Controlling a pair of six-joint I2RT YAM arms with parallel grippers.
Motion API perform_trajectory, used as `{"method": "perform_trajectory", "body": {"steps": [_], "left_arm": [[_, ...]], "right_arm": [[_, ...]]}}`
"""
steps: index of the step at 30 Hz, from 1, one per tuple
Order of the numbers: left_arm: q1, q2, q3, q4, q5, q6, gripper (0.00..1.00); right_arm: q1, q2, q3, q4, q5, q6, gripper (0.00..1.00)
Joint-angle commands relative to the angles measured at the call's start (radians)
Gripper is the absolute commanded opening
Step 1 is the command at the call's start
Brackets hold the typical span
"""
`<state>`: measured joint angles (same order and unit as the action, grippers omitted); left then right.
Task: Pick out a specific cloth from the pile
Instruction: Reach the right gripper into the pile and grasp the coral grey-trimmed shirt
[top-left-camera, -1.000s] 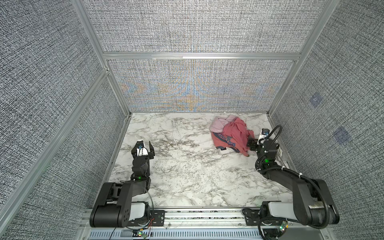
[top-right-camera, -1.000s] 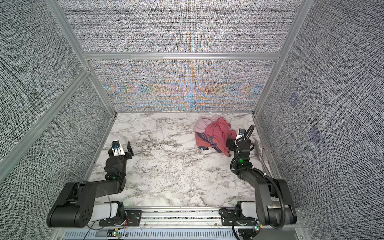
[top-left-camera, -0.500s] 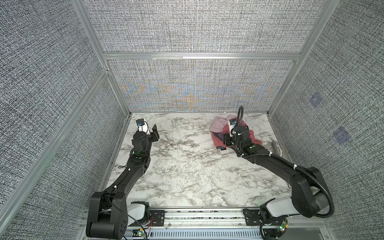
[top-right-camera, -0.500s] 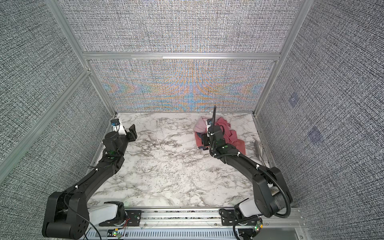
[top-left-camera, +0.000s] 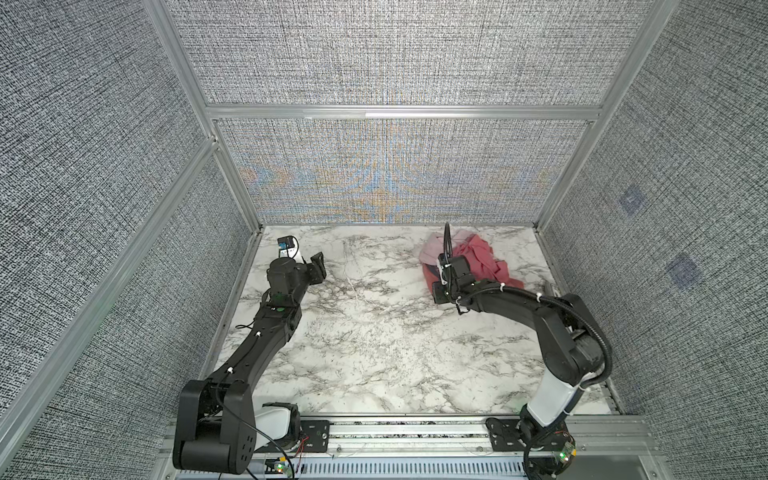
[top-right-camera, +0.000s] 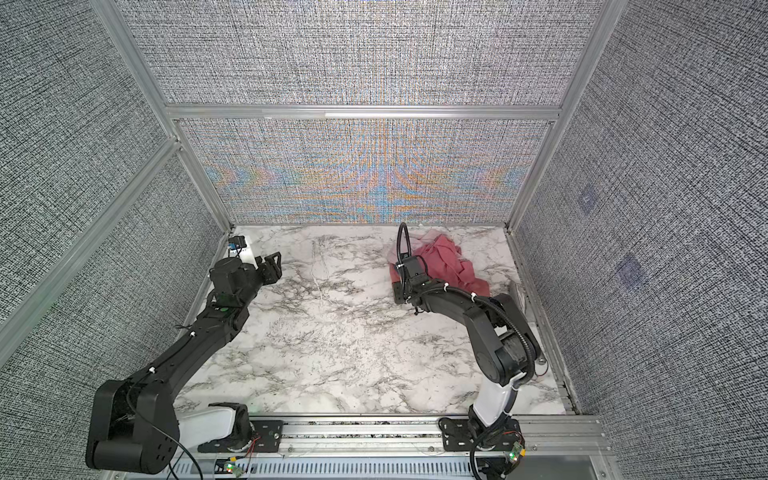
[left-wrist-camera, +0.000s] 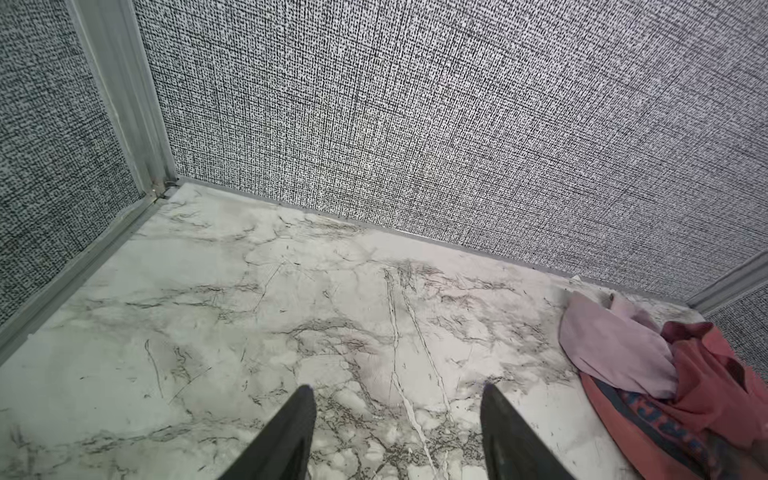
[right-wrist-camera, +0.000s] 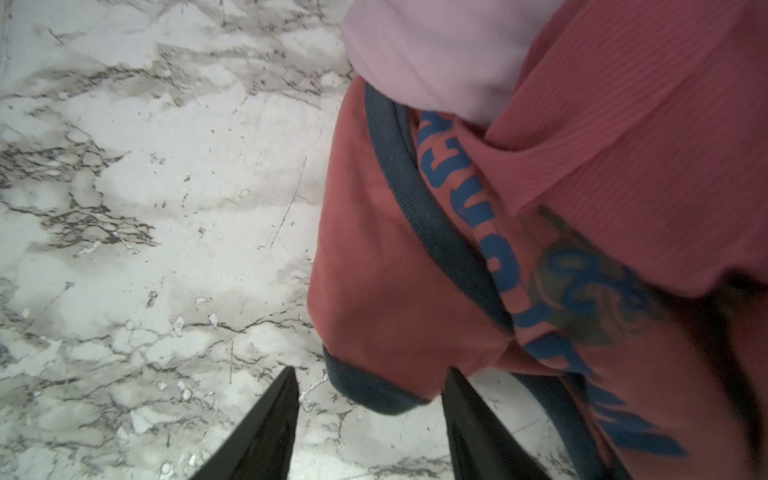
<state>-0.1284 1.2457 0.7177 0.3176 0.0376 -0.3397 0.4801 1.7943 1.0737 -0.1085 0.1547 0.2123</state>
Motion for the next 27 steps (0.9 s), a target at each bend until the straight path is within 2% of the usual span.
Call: {"method": "perform_trajectory", "body": {"steps": [1,8,11,13,18,19,27], "left_arm": [[0.001,0.001,0.015,-0.032,0.012,0.02,0.65],[0.0,-0.016,-0.013,-0.017,-0.002,0.019,0.65],[0.001,-0.018,-0.017,-0.014,0.001,0.014,0.65],[0.0,-0.018,-0.015,-0.014,0.0,0.014,0.65],[0.001,-0.025,-0.015,-0.014,-0.005,0.012,0.65],[0.001,-0.026,-0.015,-0.017,-0.005,0.011,0.65],[0.001,-0.038,-0.012,-0.02,-0.003,0.011,0.65]], "right_arm": [[-0.001,0.027,0.011,-0.012,-0.007,0.028,0.58],[-0.015,0.079,0.029,0.002,0.001,0.035,0.57],[-0.021,0.098,0.042,-0.002,0.006,0.036,0.53],[-0.023,0.107,0.045,-0.002,0.009,0.039,0.45],[-0.023,0.092,0.047,-0.011,0.038,0.049,0.04],[-0.023,0.077,0.042,-0.009,0.045,0.052,0.0],[-0.026,-0.09,0.015,-0.021,0.074,0.055,0.0]]}}
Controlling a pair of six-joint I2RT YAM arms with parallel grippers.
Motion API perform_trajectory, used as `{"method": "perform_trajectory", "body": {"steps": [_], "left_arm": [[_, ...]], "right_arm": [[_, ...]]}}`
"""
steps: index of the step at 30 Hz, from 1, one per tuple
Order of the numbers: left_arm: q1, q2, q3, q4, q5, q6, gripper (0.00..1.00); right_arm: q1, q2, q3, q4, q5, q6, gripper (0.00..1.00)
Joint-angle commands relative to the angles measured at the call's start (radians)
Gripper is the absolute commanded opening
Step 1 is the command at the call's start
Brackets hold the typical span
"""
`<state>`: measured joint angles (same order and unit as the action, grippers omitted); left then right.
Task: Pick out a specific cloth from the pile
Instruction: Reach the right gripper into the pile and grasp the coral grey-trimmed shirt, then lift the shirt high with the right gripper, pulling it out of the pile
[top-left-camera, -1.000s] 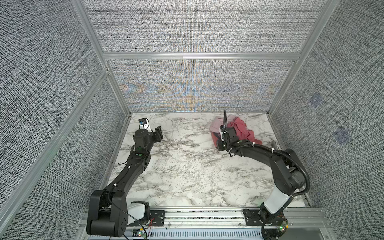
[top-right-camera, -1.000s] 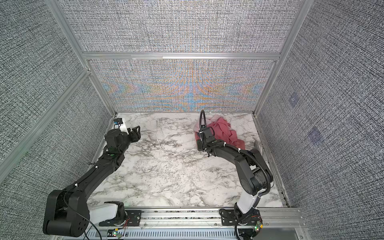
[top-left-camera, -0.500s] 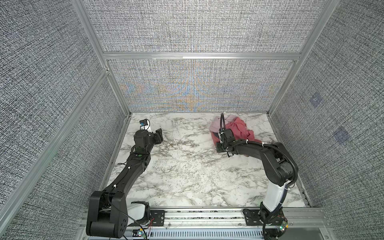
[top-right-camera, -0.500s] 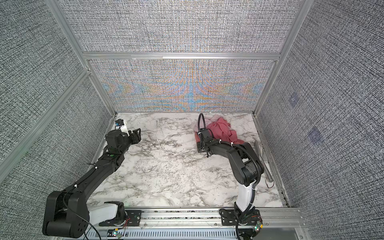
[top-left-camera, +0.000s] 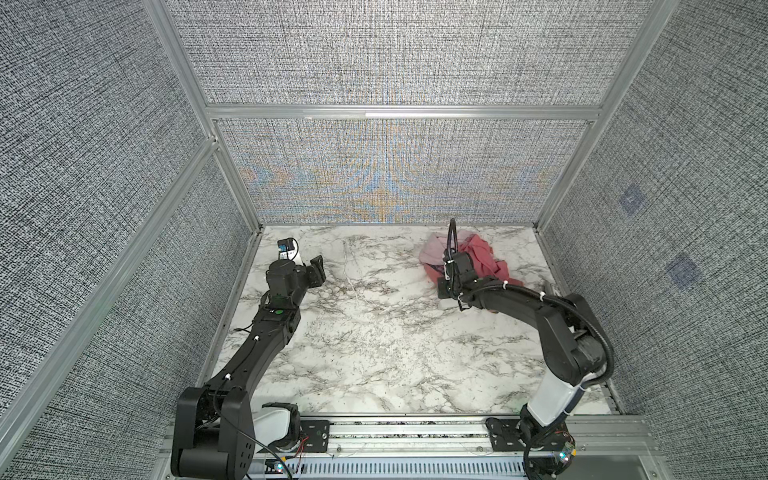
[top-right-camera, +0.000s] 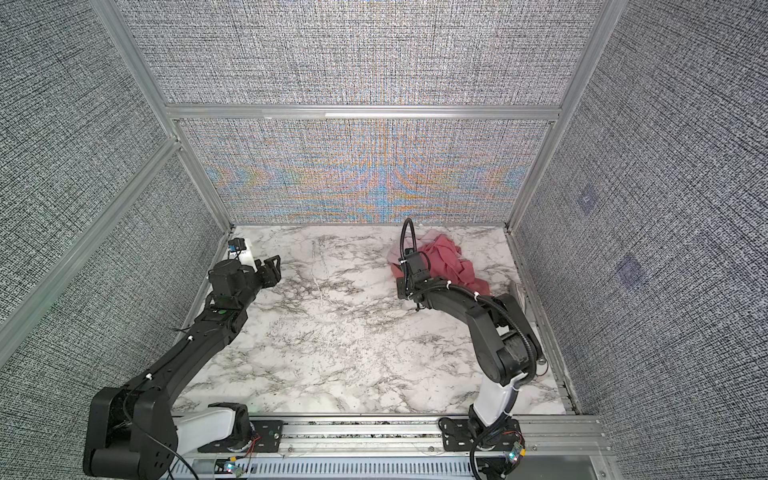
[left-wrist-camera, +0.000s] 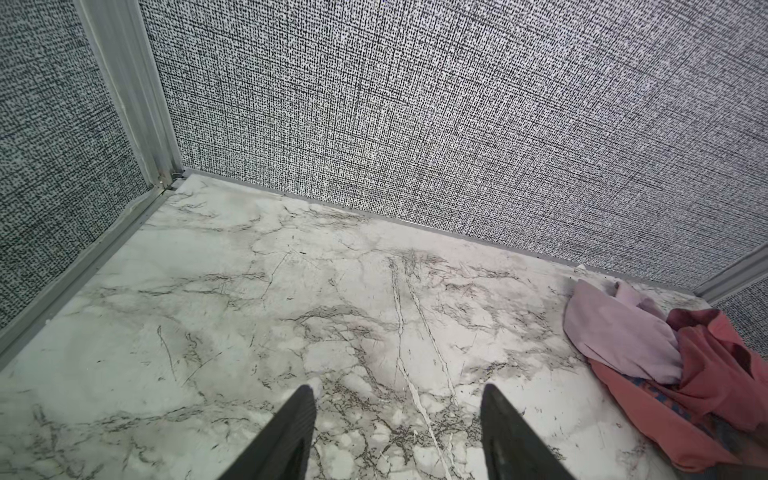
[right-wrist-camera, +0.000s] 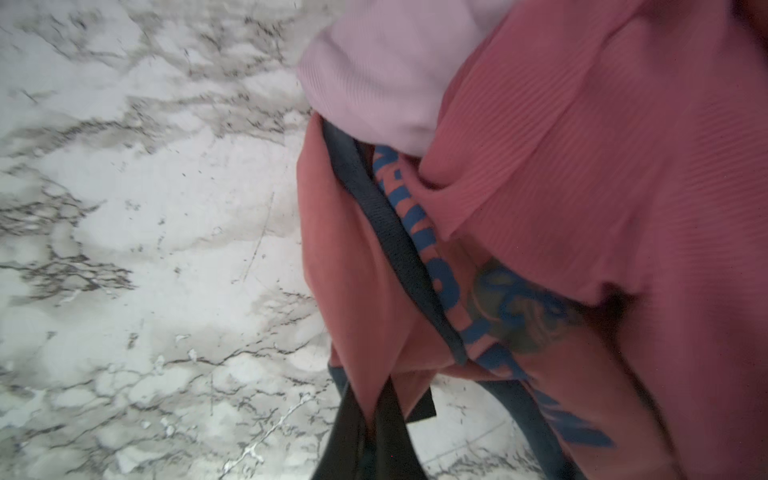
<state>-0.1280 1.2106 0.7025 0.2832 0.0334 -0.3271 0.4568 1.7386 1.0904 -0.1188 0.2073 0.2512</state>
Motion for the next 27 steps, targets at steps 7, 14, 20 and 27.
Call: {"method": "perform_trajectory", "body": {"steps": [7,14,20,27], "left_arm": [[0.0,0.008,0.015,0.011,0.023,-0.019,0.65],[0.001,-0.009,0.017,0.008,0.037,-0.035,0.65],[0.0,-0.018,0.026,-0.001,0.043,-0.033,0.65],[0.0,-0.024,0.051,-0.015,0.063,-0.031,0.65]], "right_arm": [[-0.013,-0.14,0.023,-0.033,-0.007,0.02,0.0],[-0.047,-0.238,0.045,-0.017,-0.057,0.022,0.0],[-0.078,-0.302,0.143,-0.05,-0.086,-0.007,0.0],[-0.141,-0.314,0.358,-0.12,-0.184,-0.026,0.0]]}}
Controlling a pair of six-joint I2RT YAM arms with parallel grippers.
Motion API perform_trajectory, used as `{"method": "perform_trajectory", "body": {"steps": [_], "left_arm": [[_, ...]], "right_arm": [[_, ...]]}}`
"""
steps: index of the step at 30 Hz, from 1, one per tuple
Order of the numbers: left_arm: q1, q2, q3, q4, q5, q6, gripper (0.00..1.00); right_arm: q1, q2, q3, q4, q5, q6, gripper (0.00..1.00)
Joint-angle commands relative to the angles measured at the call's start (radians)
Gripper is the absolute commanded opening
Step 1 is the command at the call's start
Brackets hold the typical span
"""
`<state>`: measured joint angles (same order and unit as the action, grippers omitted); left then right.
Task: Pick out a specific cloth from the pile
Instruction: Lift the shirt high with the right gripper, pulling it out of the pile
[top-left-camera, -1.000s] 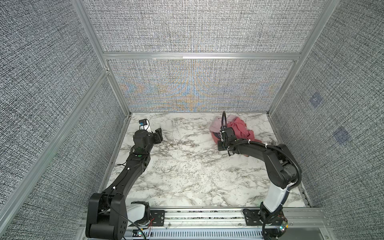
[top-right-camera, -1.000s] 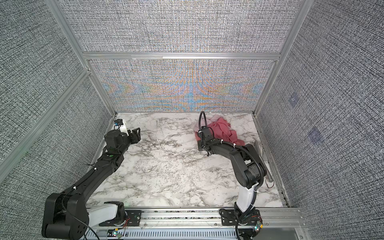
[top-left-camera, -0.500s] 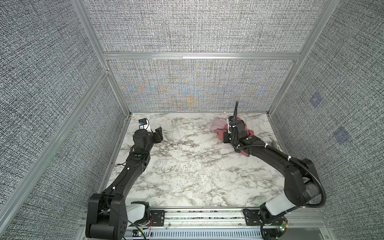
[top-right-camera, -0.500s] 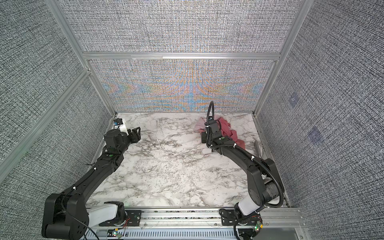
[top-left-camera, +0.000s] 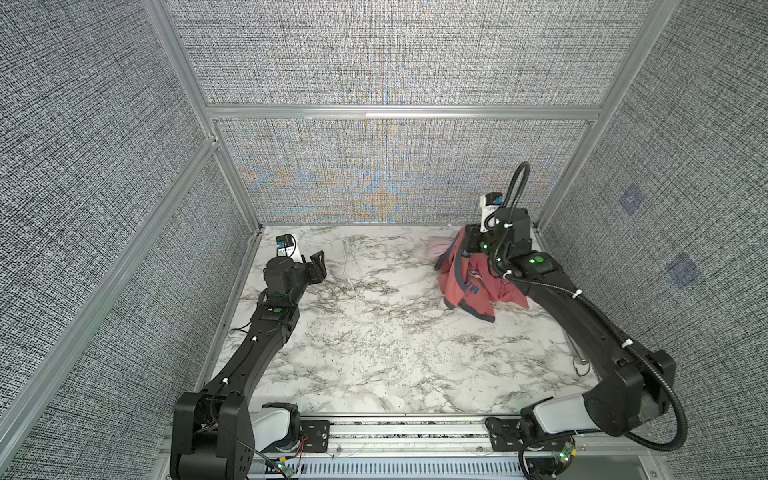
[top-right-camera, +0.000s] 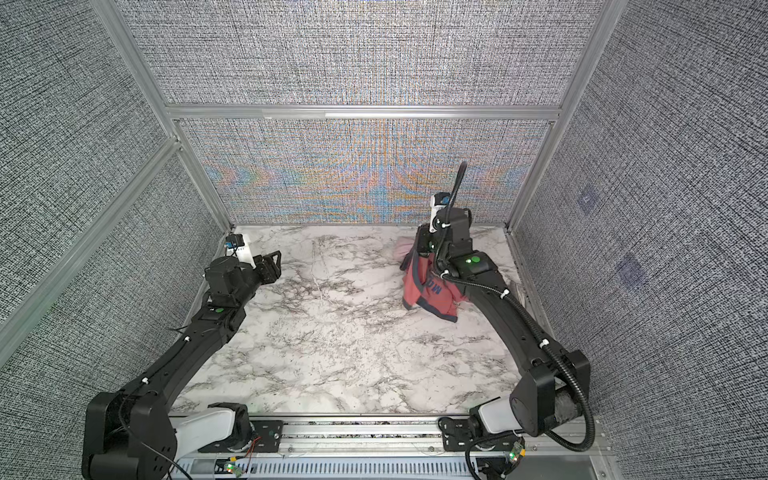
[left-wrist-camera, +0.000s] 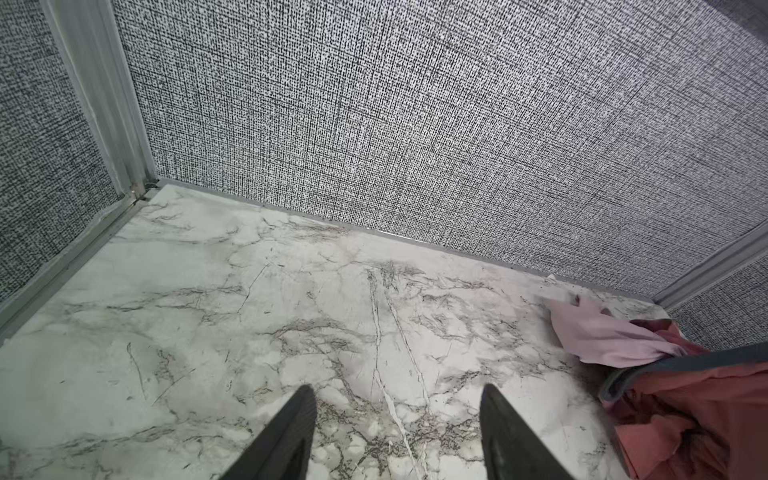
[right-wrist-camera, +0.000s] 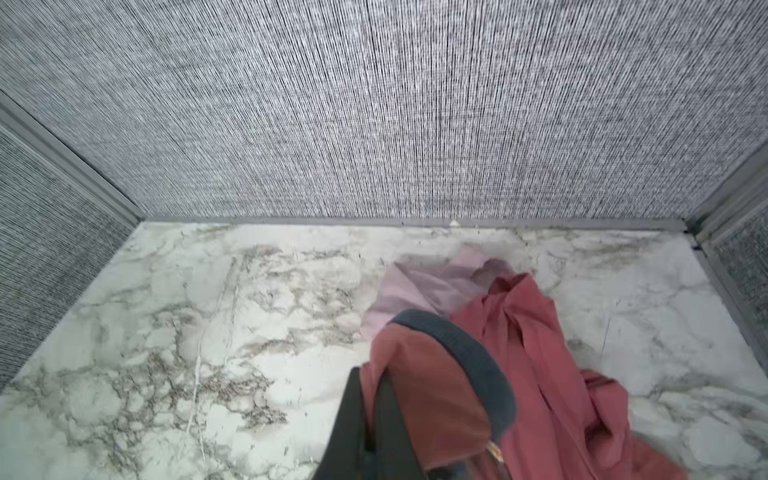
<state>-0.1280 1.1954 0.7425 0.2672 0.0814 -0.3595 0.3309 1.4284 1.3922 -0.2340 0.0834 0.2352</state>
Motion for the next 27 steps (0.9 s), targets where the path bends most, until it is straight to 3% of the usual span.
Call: {"method": "perform_trajectory", "body": {"steps": [1,8,14,21,27], "left_arm": [[0.0,-0.012,0.015,-0.002,0.019,0.002,0.65],[0.0,-0.026,0.035,-0.019,0.034,0.0,0.64],[0.001,-0.037,0.052,-0.042,0.041,-0.001,0.64],[0.0,-0.065,0.096,-0.092,0.055,-0.003,0.63],[0.0,-0.097,0.119,-0.117,0.06,-0.002,0.63]], "right_arm": [[-0.024,-0.003,0.089,-0.01,-0.08,-0.009,0.0],[-0.095,0.078,0.384,-0.086,-0.248,0.024,0.0],[-0.125,0.149,0.612,-0.128,-0.325,0.066,0.0],[-0.128,0.225,0.869,-0.14,-0.525,0.133,0.0],[-0.13,0.271,1.079,-0.187,-0.547,0.134,0.0]]}}
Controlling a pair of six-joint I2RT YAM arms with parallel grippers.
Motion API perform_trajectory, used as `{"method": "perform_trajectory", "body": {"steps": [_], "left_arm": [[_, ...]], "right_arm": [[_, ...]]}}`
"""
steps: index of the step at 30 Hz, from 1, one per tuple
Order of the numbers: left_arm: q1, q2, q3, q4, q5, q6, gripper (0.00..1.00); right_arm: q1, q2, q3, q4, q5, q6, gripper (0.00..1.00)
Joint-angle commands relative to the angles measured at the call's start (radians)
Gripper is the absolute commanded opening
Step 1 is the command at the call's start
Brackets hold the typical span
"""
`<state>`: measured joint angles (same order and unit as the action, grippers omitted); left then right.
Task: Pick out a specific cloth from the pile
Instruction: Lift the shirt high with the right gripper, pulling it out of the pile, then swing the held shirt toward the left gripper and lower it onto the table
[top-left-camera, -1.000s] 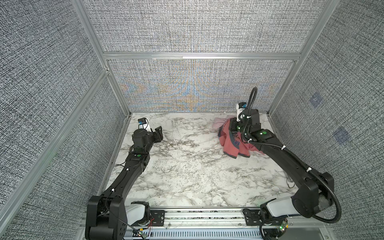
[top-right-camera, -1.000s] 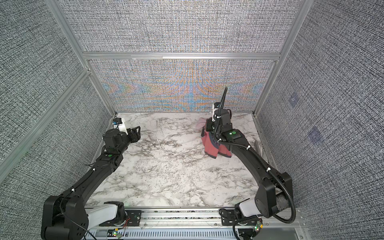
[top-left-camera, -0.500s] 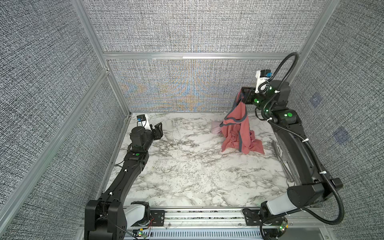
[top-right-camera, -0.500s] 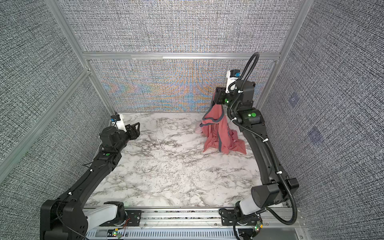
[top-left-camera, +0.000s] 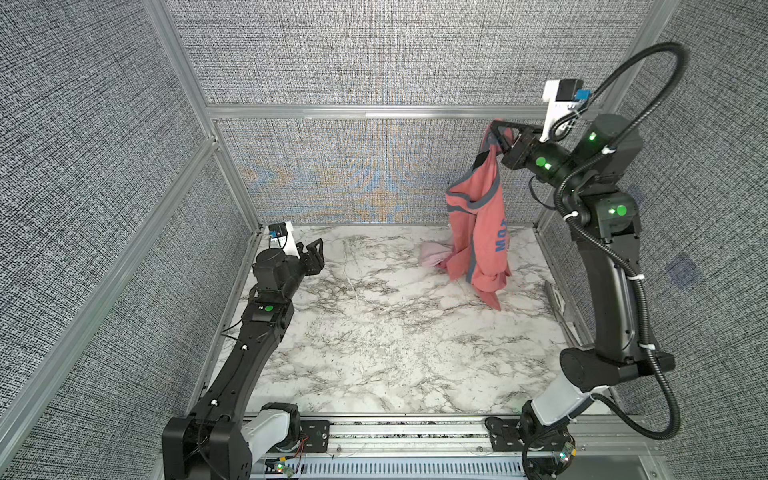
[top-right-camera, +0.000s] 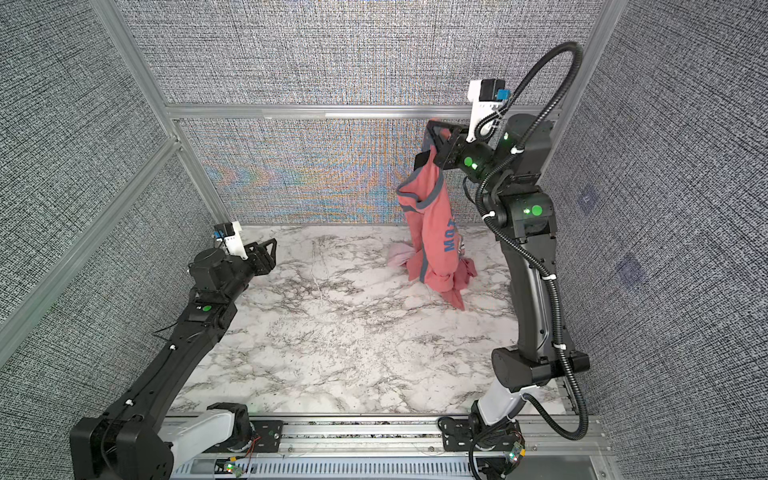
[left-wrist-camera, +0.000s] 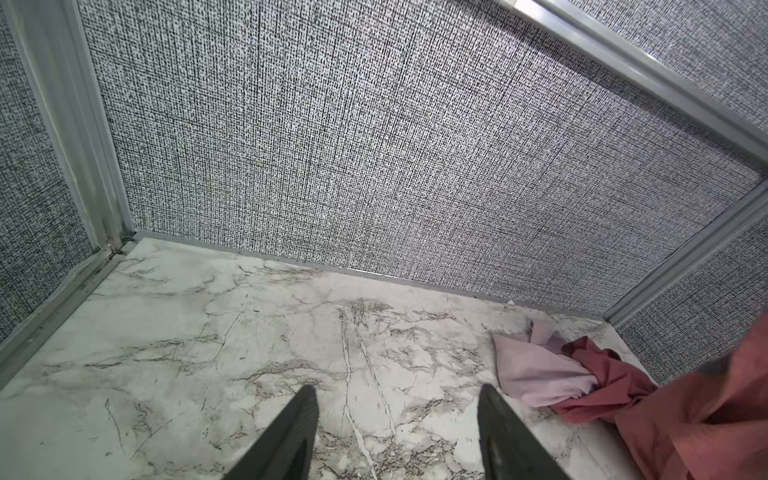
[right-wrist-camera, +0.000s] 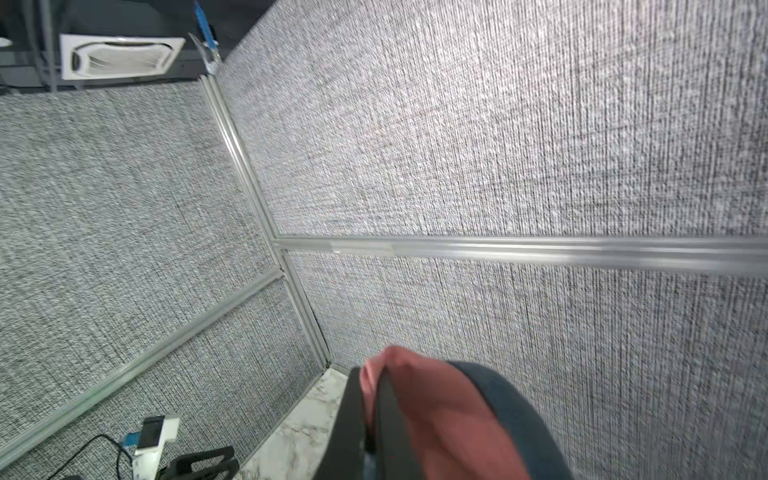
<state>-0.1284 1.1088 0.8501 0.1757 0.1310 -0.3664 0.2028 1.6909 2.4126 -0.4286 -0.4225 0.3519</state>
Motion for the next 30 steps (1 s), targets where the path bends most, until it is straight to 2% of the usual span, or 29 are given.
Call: {"method": "perform_trajectory", "body": {"steps": [1,10,16,23,30], "left_arm": [[0.0,-0.015,0.018,-0.034,0.01,0.007,0.63],[0.0,-0.065,0.062,-0.111,-0.01,0.013,0.63],[0.001,-0.123,0.142,-0.252,-0.083,0.029,0.63],[0.0,-0.202,0.213,-0.382,-0.154,0.023,0.63],[0.001,-0.277,0.264,-0.492,-0.206,0.02,0.64]], "right_arm": [[-0.001,0.015,0.086,0.006,-0.054,0.022,0.0],[0.005,0.029,0.123,0.139,-0.278,0.22,0.0],[0.059,0.04,0.112,0.126,-0.338,0.223,0.0],[0.196,0.114,0.111,0.103,-0.348,0.195,0.0],[0.375,0.245,0.133,0.109,-0.346,0.17,0.0]]}}
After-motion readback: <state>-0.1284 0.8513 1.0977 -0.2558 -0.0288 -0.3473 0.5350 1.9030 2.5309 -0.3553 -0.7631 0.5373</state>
